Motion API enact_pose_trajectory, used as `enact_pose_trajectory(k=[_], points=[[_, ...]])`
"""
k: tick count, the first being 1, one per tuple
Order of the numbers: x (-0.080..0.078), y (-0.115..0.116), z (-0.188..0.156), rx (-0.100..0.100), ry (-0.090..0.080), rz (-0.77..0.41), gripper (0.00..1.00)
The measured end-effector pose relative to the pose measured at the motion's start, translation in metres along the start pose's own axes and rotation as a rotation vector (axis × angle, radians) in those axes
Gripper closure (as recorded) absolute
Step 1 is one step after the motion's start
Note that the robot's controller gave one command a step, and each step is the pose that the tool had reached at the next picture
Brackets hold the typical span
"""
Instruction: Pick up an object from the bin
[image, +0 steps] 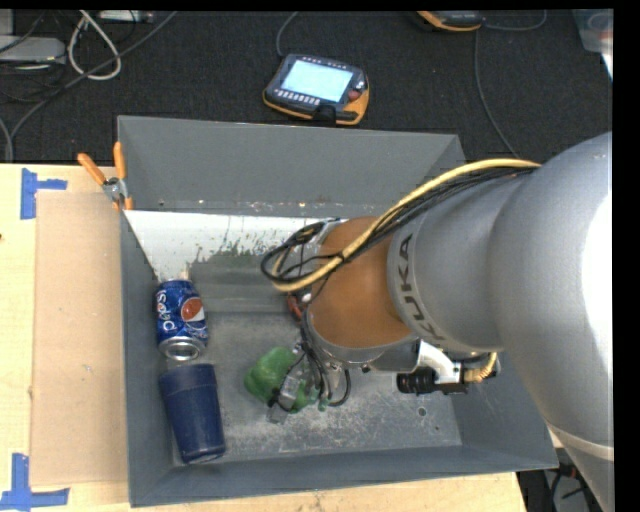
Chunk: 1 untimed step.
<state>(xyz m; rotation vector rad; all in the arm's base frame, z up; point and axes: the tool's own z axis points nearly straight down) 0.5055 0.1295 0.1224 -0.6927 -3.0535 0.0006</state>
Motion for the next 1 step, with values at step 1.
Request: enact_pose_trajectory(k=[1], points=[[-0.0001,0.0003,-0.0383,0.000,0.000,-0.003,1.00]])
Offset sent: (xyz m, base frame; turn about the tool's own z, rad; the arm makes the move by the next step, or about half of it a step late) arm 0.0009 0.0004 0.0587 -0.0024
